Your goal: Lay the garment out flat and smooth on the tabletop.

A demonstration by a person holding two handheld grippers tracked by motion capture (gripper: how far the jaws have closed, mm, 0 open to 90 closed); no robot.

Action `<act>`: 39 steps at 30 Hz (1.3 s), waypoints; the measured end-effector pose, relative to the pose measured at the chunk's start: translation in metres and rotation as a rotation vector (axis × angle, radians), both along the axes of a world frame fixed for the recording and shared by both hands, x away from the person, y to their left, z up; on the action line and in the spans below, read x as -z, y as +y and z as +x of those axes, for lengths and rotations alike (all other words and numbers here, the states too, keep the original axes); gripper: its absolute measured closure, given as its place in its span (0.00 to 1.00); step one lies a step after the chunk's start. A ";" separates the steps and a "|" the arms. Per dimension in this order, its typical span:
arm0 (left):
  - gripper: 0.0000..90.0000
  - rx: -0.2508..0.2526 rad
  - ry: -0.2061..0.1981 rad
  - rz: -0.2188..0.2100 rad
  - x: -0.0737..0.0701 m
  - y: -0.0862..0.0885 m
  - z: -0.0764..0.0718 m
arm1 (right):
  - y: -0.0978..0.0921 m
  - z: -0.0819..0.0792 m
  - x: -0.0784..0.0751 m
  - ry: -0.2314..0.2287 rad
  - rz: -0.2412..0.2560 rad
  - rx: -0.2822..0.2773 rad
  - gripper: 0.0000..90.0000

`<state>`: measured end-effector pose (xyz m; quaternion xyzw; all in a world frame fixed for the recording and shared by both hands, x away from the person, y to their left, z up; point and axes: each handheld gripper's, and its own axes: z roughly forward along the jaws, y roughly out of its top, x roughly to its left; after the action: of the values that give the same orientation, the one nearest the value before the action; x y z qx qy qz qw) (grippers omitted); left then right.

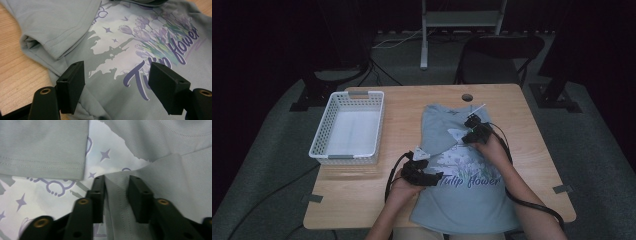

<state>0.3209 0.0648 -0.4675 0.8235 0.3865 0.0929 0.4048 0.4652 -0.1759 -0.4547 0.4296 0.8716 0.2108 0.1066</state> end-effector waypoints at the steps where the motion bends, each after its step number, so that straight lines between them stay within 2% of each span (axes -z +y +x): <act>1: 0.34 0.000 0.000 0.000 0.000 0.000 0.000 | -0.001 0.000 0.000 0.002 0.001 -0.003 0.82; 5: 0.35 -0.005 0.003 -0.001 0.001 0.000 0.000 | -0.003 0.001 -0.002 0.026 0.036 -0.012 0.92; 11: 0.35 -0.004 0.004 0.000 0.001 -0.001 -0.001 | -0.016 0.003 -0.005 0.042 0.062 0.020 0.96; 17: 0.35 0.001 0.004 0.005 0.001 0.000 -0.001 | -0.032 0.000 -0.019 0.003 0.102 0.043 0.96; 20: 0.35 -0.001 0.006 0.004 0.002 0.000 -0.002 | -0.046 0.000 -0.029 -0.017 0.127 0.081 0.95; 25: 0.35 -0.001 0.014 -0.004 0.003 0.000 -0.002 | -0.077 -0.001 -0.045 -0.060 0.179 0.176 0.95; 29: 0.35 0.003 0.014 -0.008 0.003 -0.001 -0.003 | -0.100 -0.002 -0.053 -0.084 0.197 0.241 0.95; 35: 0.35 0.006 0.014 -0.014 0.004 0.000 -0.004 | -0.137 -0.003 -0.056 -0.106 0.246 0.349 0.96; 39: 0.35 0.003 0.017 -0.017 0.003 0.000 -0.004 | -0.161 -0.002 -0.051 -0.103 0.249 0.440 0.95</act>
<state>0.3169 0.0651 -0.4710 0.8212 0.3895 0.0822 0.4089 0.4636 -0.3369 -0.4035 0.6074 0.7179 0.3098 0.1402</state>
